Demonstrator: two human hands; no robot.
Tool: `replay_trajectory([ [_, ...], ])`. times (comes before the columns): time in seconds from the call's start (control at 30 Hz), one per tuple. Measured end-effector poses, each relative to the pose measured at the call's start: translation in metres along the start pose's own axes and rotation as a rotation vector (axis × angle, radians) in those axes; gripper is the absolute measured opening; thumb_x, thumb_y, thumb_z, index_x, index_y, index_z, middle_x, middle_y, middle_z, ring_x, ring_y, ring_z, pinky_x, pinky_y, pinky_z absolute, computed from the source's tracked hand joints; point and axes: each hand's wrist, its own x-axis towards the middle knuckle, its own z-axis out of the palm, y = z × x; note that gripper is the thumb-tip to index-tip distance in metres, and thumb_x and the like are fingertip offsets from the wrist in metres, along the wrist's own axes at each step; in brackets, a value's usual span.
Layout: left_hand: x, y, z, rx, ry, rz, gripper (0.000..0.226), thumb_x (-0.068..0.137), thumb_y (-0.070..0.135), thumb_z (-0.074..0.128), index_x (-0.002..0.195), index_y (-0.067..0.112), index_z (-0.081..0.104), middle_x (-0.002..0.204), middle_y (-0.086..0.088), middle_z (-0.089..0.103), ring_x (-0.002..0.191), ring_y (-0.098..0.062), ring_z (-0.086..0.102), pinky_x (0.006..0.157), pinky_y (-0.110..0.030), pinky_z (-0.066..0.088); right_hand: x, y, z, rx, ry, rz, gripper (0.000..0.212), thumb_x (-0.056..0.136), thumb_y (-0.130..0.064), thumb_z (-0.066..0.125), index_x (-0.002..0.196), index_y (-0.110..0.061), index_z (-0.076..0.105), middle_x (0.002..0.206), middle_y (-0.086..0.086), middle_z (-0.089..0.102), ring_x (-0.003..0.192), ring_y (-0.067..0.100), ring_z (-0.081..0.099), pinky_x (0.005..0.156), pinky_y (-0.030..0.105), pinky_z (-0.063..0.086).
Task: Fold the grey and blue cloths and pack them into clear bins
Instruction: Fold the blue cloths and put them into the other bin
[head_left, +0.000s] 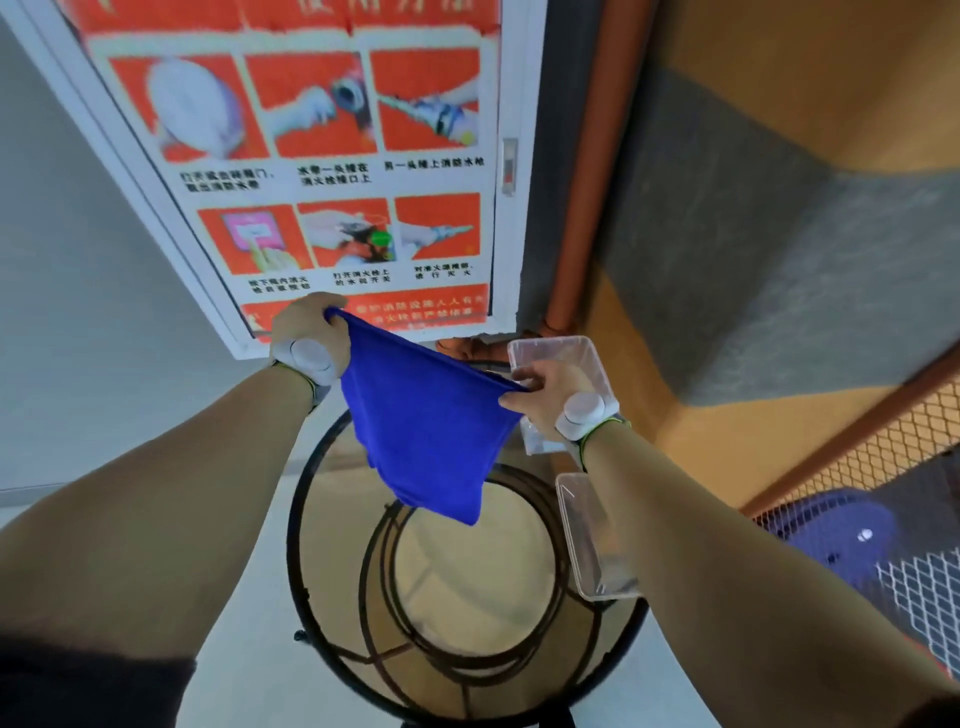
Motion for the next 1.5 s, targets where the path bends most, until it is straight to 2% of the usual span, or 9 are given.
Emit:
replay_trajectory([
  [0.13,-0.016,-0.001,-0.054,0.008,0.105,-0.051,0.037,0.101,0.015,0.045,0.123,0.022,0.073,0.127,-0.008,0.071,0.102,-0.029,0.064,0.080,-0.029,0.045,0.010,-0.052,-0.020,-0.044,0.035,-0.123,0.014,0.089,-0.035,0.079,0.080,-0.038,0.069,0.069,-0.028,0.061,0.066,-0.002,0.059,0.054,0.008,0.036],
  [0.27,-0.013,-0.001,-0.076,0.183,0.099,-0.066,0.032,0.099,0.026,0.050,0.113,0.029,0.078,0.122,0.000,0.073,0.108,-0.028,0.064,0.078,-0.027,0.042,0.035,-0.065,-0.030,0.033,0.037,-0.137,0.007,0.089,-0.028,0.080,0.091,-0.028,0.074,0.086,-0.007,0.074,0.082,0.017,0.071,0.064,0.022,0.050],
  [0.47,-0.024,0.000,-0.092,0.146,0.133,-0.146,0.036,0.097,0.038,0.059,0.082,0.006,0.065,0.075,-0.001,0.058,0.067,-0.025,0.048,0.057,-0.029,0.036,0.054,-0.073,-0.037,0.183,0.099,-0.174,0.017,0.089,-0.028,0.079,0.103,-0.019,0.078,0.093,0.002,0.078,0.087,0.025,0.074,0.078,0.034,0.061],
  [0.6,-0.033,0.000,-0.098,-0.037,0.204,-0.213,0.019,0.099,0.036,0.061,0.092,0.019,0.056,0.080,0.005,0.056,0.070,-0.023,0.054,0.054,-0.029,0.036,0.060,-0.089,-0.040,0.220,0.104,-0.229,0.009,0.090,-0.027,0.079,0.098,-0.024,0.078,0.090,-0.003,0.077,0.085,0.019,0.074,0.064,0.021,0.052],
  [0.73,-0.032,0.002,-0.101,-0.007,0.249,-0.243,0.026,0.097,0.030,0.059,0.080,0.013,0.049,0.069,0.002,0.049,0.062,-0.026,0.047,0.049,-0.028,0.034,0.065,-0.103,-0.041,0.197,0.112,-0.281,0.004,0.092,-0.024,0.077,0.095,-0.027,0.076,0.089,-0.005,0.075,0.087,0.021,0.071,0.070,0.020,0.051],
  [0.9,-0.036,0.001,-0.108,-0.220,0.290,-0.278,0.010,0.088,0.028,0.071,0.092,0.022,0.064,0.086,0.003,0.069,0.074,-0.028,0.066,0.067,-0.041,0.060,0.073,-0.115,-0.045,0.182,0.105,-0.306,0.005,0.093,-0.022,0.075,0.098,-0.025,0.075,0.090,-0.004,0.075,0.090,0.022,0.071,0.073,0.026,0.054],
  [1.13,-0.039,0.004,-0.118,-0.317,0.288,-0.363,0.021,0.078,0.033,0.081,0.092,0.030,0.065,0.081,0.014,0.068,0.065,-0.014,0.066,0.050,-0.021,0.046,0.078,-0.126,-0.047,0.174,0.093,-0.335,0.014,0.095,-0.021,0.072,0.107,-0.019,0.078,0.097,0.002,0.076,0.090,0.022,0.069,0.071,0.024,0.052],
  [1.4,-0.023,-0.001,-0.118,-0.050,0.234,-0.276,0.030,0.097,0.031,0.062,0.124,0.024,0.073,0.122,0.002,0.070,0.103,-0.025,0.063,0.080,-0.028,0.048,0.092,-0.137,-0.050,0.055,0.046,-0.352,0.018,0.097,-0.025,0.068,0.084,-0.038,0.069,0.086,-0.014,0.068,0.081,0.011,0.065,0.064,0.020,0.047],
  [1.5,-0.016,-0.001,-0.115,0.003,0.242,-0.256,0.028,0.101,0.030,0.054,0.122,0.026,0.072,0.124,0.002,0.070,0.102,-0.025,0.061,0.081,-0.030,0.046,0.101,-0.141,-0.048,0.024,0.040,-0.354,0.011,0.099,-0.026,0.063,0.099,-0.031,0.074,0.102,-0.001,0.073,0.094,0.025,0.068,0.084,0.035,0.058],
])
